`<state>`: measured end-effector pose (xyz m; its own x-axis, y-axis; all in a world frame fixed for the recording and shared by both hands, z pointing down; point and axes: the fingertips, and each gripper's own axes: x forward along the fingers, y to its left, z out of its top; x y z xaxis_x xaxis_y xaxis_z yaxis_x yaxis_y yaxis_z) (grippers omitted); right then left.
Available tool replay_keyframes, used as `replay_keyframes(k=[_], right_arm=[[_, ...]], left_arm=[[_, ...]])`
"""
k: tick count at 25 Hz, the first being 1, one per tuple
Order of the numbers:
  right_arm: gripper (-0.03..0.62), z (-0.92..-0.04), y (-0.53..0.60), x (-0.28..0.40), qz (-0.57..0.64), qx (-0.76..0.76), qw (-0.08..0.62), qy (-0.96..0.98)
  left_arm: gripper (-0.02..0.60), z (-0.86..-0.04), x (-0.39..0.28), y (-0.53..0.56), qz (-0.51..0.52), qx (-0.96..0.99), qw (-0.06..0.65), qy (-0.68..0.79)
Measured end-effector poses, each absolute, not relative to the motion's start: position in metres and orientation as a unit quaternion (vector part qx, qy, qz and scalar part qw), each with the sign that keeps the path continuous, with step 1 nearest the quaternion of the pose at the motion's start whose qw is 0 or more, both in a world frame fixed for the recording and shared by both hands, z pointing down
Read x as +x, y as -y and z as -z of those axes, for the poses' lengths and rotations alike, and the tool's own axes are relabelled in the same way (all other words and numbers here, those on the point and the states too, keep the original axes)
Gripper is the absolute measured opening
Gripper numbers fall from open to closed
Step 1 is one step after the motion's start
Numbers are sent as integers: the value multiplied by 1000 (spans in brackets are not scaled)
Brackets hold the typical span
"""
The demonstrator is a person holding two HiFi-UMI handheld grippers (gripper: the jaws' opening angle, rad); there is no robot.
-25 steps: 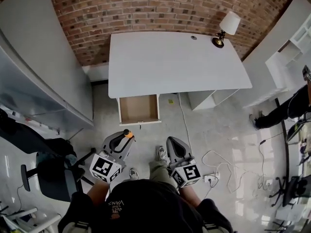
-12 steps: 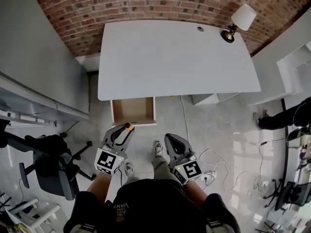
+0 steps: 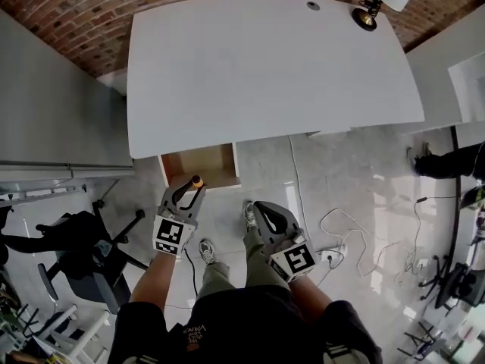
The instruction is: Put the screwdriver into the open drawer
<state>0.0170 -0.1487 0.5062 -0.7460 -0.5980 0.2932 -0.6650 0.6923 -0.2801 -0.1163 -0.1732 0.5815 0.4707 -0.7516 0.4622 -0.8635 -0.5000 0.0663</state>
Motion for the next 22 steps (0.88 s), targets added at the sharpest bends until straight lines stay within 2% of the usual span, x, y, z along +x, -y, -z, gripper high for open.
replay_keyframes(k=[7, 22], right_arm=[[-9, -550, 161, 32, -219, 353, 89, 905], [-9, -619, 175, 86, -278, 382, 104, 875]], left_arm=[[100, -672, -104, 204, -255, 833, 189, 453], [100, -787, -73, 264, -338, 810, 235, 418]])
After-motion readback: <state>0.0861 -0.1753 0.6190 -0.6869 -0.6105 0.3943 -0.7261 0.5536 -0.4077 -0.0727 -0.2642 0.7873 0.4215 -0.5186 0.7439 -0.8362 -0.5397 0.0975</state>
